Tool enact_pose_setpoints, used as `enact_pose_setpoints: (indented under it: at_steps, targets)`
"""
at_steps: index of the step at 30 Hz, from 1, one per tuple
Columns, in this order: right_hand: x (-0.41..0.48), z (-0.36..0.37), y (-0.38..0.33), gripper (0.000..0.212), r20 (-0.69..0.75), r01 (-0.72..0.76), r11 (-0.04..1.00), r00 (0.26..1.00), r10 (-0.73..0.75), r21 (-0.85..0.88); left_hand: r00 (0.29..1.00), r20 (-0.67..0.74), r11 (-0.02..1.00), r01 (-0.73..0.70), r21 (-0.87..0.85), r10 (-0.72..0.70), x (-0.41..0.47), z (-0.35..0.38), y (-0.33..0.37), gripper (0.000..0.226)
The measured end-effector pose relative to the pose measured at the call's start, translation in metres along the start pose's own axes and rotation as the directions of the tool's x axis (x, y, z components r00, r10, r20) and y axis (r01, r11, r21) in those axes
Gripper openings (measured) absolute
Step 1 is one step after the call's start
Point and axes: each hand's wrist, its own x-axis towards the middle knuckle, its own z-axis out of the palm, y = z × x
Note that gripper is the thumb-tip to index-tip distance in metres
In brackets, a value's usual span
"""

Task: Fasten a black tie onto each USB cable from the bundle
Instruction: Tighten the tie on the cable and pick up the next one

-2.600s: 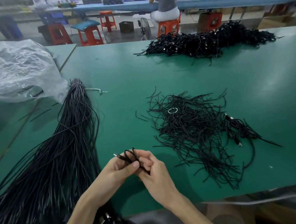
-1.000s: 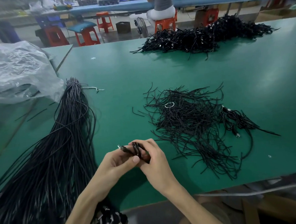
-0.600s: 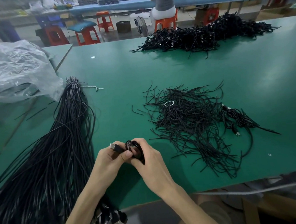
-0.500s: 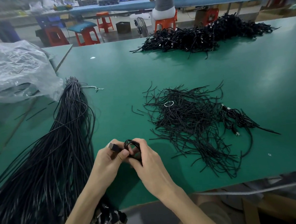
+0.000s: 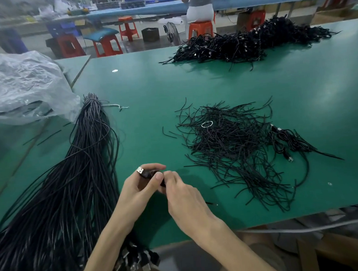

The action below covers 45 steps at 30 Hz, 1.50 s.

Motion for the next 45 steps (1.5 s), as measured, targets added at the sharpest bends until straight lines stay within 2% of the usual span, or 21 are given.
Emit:
enact_pose_setpoints:
  at_steps: [5, 9, 12, 16, 24, 25, 28, 33, 37, 42, 45]
  targets:
    - [0.006, -0.001, 0.007, 0.017, -0.004, 0.068, 0.991, 0.998, -0.069, -0.113, 0.998, -0.063, 1.0, 0.016, -0.007, -0.016, 0.004, 0.002, -0.002, 0.016]
    - [0.002, 0.014, 0.007, 0.032, -0.094, 0.105, 0.958, 0.987, -0.134, -0.267, 0.985, -0.174, 0.995, 0.02, 0.095, -0.004, 0.007, -0.001, -0.007, 0.02]
    - [0.002, 0.017, 0.006, 0.028, -0.173, 0.109, 0.951, 0.971, -0.164, -0.289, 0.958, -0.284, 0.996, 0.048, 0.071, -0.025, 0.01, -0.004, -0.011, 0.019]
    - [0.002, 0.016, 0.007, 0.025, -0.191, 0.108, 0.939, 0.965, -0.177, -0.327, 0.973, -0.217, 0.996, 0.084, -0.002, -0.082, 0.011, -0.006, -0.015, 0.016]
    - [0.003, 0.016, 0.005, 0.048, -0.11, 0.129, 0.946, 0.98, -0.168, -0.298, 0.978, -0.203, 0.997, 0.061, 0.037, -0.052, 0.011, -0.006, -0.017, 0.018]
    - [0.003, 0.017, 0.007, 0.046, -0.102, 0.123, 0.949, 0.982, -0.159, -0.292, 0.979, -0.195, 0.998, 0.06, 0.02, -0.055, 0.01, -0.006, -0.016, 0.016]
    - [0.003, 0.018, 0.009, 0.019, -0.112, 0.12, 0.953, 0.981, -0.157, -0.28, 0.983, -0.175, 0.998, 0.052, -0.03, -0.057, 0.008, -0.006, -0.012, 0.016]
    - [0.003, 0.012, 0.008, 0.007, -0.092, 0.1, 0.977, 0.989, -0.119, -0.186, 0.982, -0.169, 0.989, 0.066, -0.136, -0.088, 0.008, -0.008, -0.012, 0.022]
    - [0.002, 0.009, 0.008, 0.018, -0.083, 0.052, 0.994, 0.995, -0.06, -0.095, 0.983, -0.151, 0.987, 0.081, -0.142, -0.102, 0.008, -0.01, -0.012, 0.038]
    - [0.001, 0.004, 0.008, 0.024, -0.058, 0.045, 0.996, 0.997, -0.049, -0.077, 0.989, -0.129, 0.987, 0.048, -0.151, -0.068, 0.008, -0.011, -0.012, 0.039]
    - [-0.001, -0.006, 0.011, 0.022, -0.053, 0.065, 0.991, 0.996, -0.072, -0.113, 0.996, -0.087, 0.998, 0.018, -0.062, -0.024, 0.007, -0.009, -0.011, 0.03]
